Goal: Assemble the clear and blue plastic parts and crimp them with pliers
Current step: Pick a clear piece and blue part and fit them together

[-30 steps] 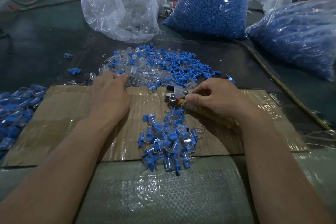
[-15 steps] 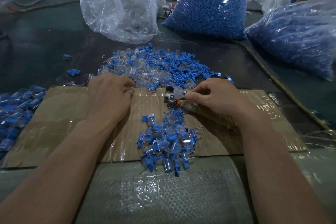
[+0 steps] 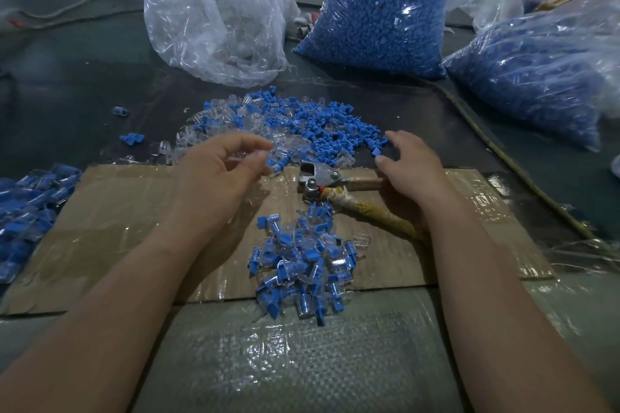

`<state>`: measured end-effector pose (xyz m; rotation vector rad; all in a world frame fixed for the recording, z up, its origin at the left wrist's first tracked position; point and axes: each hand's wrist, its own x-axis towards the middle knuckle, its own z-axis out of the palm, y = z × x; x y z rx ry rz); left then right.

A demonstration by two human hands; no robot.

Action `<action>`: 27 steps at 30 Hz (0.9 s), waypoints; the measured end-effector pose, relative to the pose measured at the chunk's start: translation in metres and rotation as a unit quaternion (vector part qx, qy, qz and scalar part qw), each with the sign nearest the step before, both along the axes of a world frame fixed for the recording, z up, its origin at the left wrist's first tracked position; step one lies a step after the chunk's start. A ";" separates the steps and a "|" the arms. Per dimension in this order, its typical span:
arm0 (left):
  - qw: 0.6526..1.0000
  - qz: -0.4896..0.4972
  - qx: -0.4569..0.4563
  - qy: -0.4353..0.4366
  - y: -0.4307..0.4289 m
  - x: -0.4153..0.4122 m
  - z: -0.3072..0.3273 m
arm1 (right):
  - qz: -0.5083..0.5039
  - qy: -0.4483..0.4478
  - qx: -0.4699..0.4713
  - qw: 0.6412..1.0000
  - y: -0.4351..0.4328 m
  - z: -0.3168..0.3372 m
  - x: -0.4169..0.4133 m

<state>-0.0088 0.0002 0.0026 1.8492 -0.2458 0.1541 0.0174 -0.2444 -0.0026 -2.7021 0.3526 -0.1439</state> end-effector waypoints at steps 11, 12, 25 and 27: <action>0.996 -0.002 -0.063 0.057 0.001 0.004 -0.005 | 0.015 -0.029 -0.001 0.999 0.003 -0.001 0.000; 0.997 -0.002 -0.060 0.055 0.001 0.004 -0.005 | 0.015 -0.033 0.001 0.999 0.003 -0.001 0.000; 0.994 -0.014 -0.088 0.054 0.002 0.006 -0.004 | 0.008 -0.177 0.153 0.972 0.009 0.010 -0.011; 0.992 -0.020 -0.102 0.075 0.002 0.006 -0.004 | 0.012 -0.168 0.171 0.971 0.014 0.013 -0.016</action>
